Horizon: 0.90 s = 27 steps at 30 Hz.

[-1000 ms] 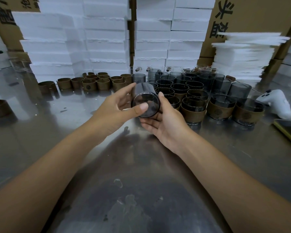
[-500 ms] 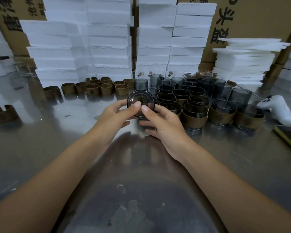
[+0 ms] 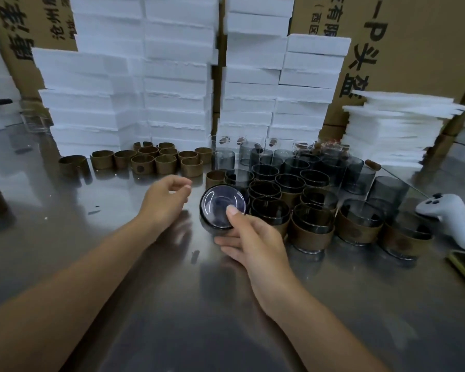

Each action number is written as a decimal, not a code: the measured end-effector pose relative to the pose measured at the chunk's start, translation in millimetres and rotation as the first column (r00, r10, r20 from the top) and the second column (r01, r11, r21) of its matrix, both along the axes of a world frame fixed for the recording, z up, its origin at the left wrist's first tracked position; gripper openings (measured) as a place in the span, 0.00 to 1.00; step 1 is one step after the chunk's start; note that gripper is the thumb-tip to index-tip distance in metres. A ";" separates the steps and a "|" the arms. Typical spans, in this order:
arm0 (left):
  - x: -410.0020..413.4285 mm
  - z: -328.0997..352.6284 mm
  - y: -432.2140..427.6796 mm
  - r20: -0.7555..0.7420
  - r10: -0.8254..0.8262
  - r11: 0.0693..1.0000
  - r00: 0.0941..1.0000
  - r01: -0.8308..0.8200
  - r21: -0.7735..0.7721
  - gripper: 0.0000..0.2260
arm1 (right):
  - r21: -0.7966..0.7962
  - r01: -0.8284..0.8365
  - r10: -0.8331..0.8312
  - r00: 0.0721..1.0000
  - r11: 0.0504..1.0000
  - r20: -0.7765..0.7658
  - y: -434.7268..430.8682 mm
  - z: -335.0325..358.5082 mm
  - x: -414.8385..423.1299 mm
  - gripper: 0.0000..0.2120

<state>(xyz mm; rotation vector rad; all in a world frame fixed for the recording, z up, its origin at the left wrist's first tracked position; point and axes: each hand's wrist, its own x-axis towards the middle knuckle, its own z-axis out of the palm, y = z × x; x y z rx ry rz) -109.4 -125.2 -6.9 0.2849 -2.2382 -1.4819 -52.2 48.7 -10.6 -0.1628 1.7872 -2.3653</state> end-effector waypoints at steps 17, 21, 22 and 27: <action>-100.3 0.1 -13.5 0.094 0.128 0.842 0.987 -0.058 -0.536 0.12 | 0.016 0.006 -0.005 0.998 1.000 -0.067 0.0 -3.3 1.1 0.30; -67.9 2.3 -17.7 0.039 0.147 0.856 0.988 -0.107 -0.505 0.03 | 0.056 0.000 0.004 0.998 0.998 -0.059 -0.3 -2.4 1.8 0.22; -57.5 2.9 -17.8 0.013 0.149 0.867 0.989 -0.124 -0.483 0.04 | 0.065 -0.001 0.005 0.998 0.998 -0.057 -0.3 -2.5 1.6 0.19; 3.7 12.6 -7.1 -0.174 0.083 0.959 0.981 -0.126 -0.254 0.06 | 0.112 0.014 -0.004 0.997 0.994 -0.082 -0.3 0.0 4.4 0.14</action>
